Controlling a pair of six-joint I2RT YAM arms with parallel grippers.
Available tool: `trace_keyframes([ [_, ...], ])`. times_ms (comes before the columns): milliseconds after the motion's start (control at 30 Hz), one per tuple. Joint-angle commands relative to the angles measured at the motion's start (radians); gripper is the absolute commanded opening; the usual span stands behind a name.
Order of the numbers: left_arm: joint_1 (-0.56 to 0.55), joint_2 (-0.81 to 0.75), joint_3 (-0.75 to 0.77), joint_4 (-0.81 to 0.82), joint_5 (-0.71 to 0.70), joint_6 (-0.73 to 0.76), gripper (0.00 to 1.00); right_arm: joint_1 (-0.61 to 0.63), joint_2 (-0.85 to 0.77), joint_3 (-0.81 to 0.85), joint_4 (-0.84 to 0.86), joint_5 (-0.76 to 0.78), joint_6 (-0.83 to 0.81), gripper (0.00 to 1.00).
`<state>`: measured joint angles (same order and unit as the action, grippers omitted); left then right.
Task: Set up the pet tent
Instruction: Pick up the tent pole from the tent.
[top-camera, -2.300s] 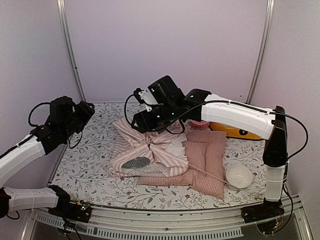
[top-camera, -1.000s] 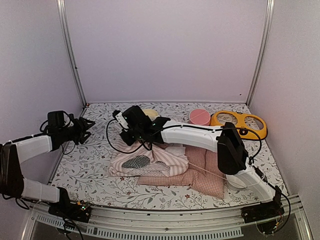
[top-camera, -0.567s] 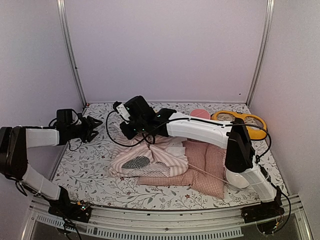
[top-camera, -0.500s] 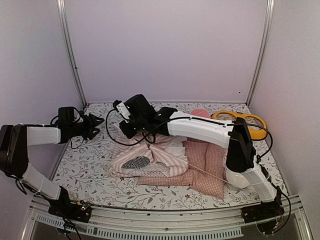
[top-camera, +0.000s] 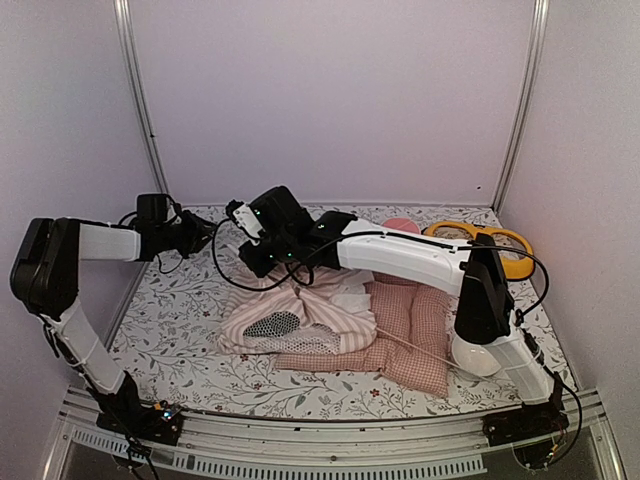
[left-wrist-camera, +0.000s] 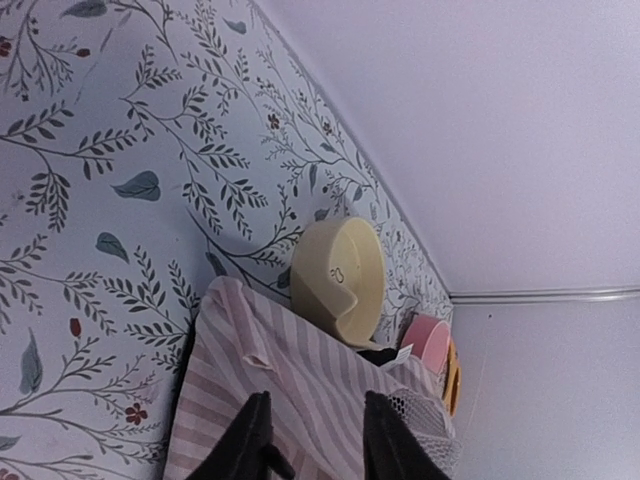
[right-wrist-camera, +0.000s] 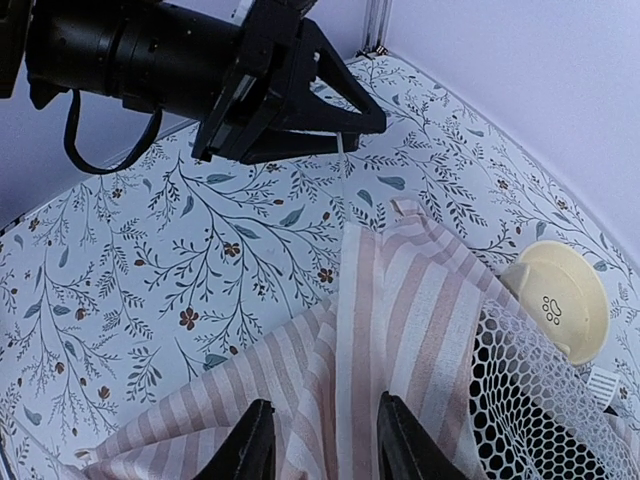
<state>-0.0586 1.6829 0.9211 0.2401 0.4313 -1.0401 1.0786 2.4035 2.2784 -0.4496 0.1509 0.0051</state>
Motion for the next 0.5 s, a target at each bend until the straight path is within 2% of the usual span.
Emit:
trace_keyframes([
  [0,-0.034,0.027,0.039,-0.02,-0.007,-0.014,0.18,-0.005,-0.017,-0.01,0.013,0.004,-0.055,0.37],
  [133,-0.042,0.012,0.033,-0.02,0.0,-0.026,0.0,-0.005,0.027,-0.005,0.03,0.058,-0.113,0.37],
  [300,-0.042,-0.021,0.042,-0.045,0.0,-0.023,0.0,-0.005,0.06,-0.005,0.029,0.091,-0.166,0.36],
  [467,-0.043,-0.044,0.055,-0.07,-0.003,-0.021,0.0,0.01,0.023,-0.003,0.036,0.101,-0.146,0.36],
])
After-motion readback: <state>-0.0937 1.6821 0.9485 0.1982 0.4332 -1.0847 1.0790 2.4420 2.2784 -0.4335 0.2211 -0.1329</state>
